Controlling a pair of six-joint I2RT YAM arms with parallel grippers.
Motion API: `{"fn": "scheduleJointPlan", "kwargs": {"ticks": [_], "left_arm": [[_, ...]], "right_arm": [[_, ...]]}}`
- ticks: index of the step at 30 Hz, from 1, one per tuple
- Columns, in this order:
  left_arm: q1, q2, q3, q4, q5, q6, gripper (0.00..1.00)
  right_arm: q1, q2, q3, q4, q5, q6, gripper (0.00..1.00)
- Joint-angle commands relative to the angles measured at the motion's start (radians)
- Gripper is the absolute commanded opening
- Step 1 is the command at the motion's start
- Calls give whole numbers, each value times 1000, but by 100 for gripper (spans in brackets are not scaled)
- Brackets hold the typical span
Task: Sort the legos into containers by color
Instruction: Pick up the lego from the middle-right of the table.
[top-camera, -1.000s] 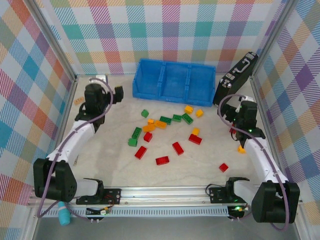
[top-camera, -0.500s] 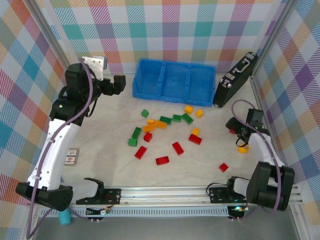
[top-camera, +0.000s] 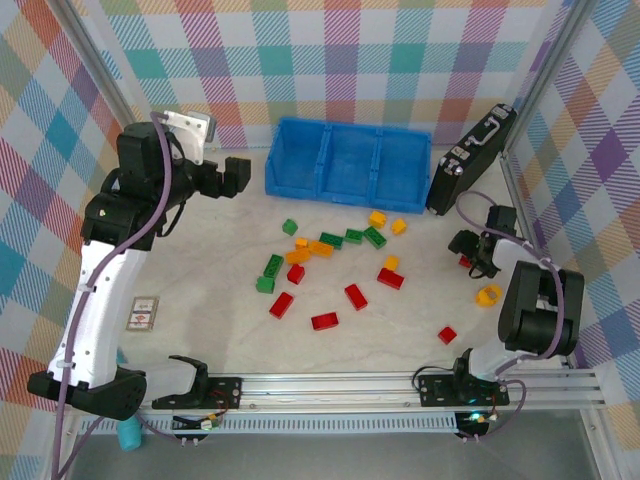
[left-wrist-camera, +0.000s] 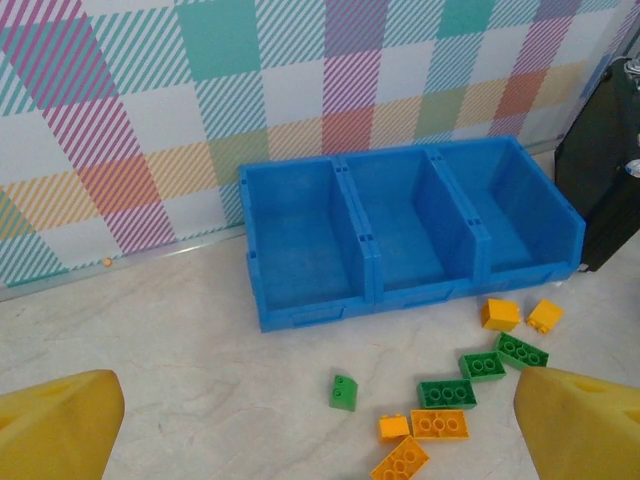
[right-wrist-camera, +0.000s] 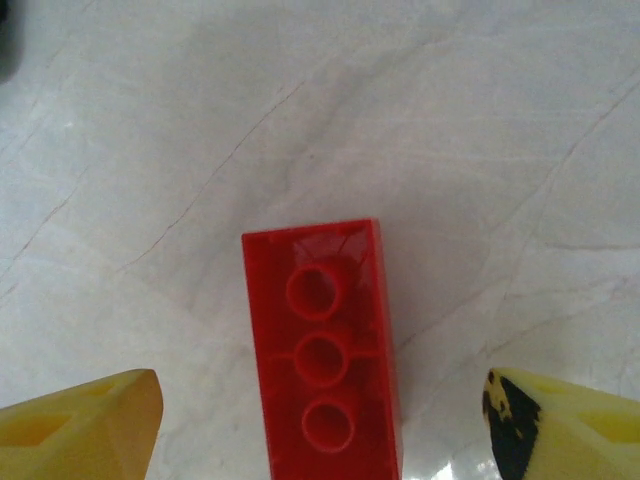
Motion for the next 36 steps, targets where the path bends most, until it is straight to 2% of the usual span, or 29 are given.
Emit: {"fn": "scheduleJointPlan", "kwargs": {"ticks": [1,9,25,33,36], "left_arm": [[-10,9,27,-25,21,13,100],[-15,23,62,-41,8,7,100],[-27,39,96,-79,-3,7,100],[-27,46,98,-85,-3,8,100],[-27,39,90,-82,-9,14,100]], "right_arm": [[-7,53,53,-3,34,-40,79],[-9,117,117,-16,34,-69,60],[-7,222,186,-77,24,-102,37],[1,161,179,-126,-10,-102,27],[58,82,205,-196,11,-141,27]]}}
